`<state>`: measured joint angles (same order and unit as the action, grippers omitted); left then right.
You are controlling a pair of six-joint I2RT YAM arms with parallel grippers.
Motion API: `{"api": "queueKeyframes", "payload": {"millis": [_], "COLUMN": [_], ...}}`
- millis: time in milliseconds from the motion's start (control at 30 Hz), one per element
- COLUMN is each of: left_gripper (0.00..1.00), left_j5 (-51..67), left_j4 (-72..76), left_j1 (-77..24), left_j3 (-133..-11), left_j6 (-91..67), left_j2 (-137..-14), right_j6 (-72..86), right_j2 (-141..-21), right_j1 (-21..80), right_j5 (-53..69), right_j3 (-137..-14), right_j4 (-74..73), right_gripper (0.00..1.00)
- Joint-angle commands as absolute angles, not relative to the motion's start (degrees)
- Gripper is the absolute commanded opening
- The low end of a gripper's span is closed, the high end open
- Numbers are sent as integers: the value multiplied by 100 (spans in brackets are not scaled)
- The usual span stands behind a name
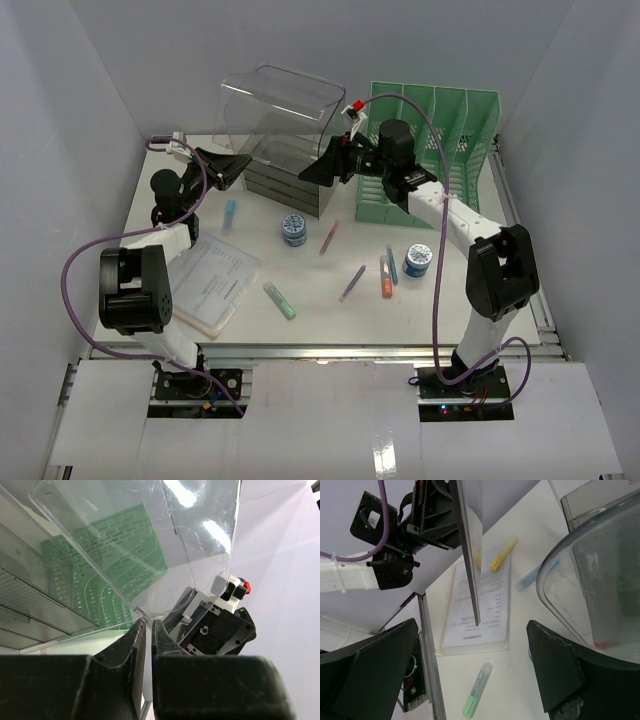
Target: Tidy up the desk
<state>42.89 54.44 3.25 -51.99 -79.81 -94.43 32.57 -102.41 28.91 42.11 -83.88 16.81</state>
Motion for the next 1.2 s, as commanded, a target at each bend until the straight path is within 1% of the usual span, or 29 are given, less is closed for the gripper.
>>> {"api": "queueKeyframes", "payload": {"millis": [0,33,267,500,633,700,800,900,933,1033,1067,1133,1167], "left_gripper": [0,0,0,0,0,0,0,0,0,0,3,20,32], "left_j5": [4447,4447,4472,4491,4498,4500,4517,4535,4544,4570,4570,4575,4582], "left_j4": [5669,5669,5589,5497,5432,5415,5375,5334,5308,5203,5136,4985,4849], "left_j1": [355,359,358,360,360,358,359,352,352,355,360,355,352], "left_j3": [-5189,-5193,-5300,-5370,-5401,-5422,-5454,-5493,-5502,-5531,-5538,-5551,-5561], "left_j6": [-7944,-7951,-7998,-7992,-7982,-7980,-7989,-7981,-7980,-7954,-7932,-7871,-7799], "left_j2": [-8995,-8999,-9007,-8991,-9000,-9000,-9017,-9018,-9018,-9018,-9015,-9000,-8987], "right_j6": [3572,3601,3735,3870,4094,4159,4220,4245,4254,4295,4328,4361,4378], "right_j2": [-10228,-10242,-10299,-10343,-10414,-10449,-10476,-10486,-10494,-10488,-10475,-10463,-10452], "right_j1": [2909,2909,2909,2920,2963,3007,3080,3103,3102,3094,3095,3103,3099], "right_j5": [4196,4200,4212,4252,4325,4344,4349,4342,4351,4380,4407,4440,4454], "right_j3": [-8696,-8700,-8759,-8833,-8833,-8830,-8824,-8842,-8842,-8833,-8814,-8802,-8791], "right_j4": [2110,2128,2222,2394,2600,2659,2716,2734,2743,2839,2917,2986,3020], "right_gripper": [99,99,82,71,62,60,54,46,41,30,25,18,16]}}
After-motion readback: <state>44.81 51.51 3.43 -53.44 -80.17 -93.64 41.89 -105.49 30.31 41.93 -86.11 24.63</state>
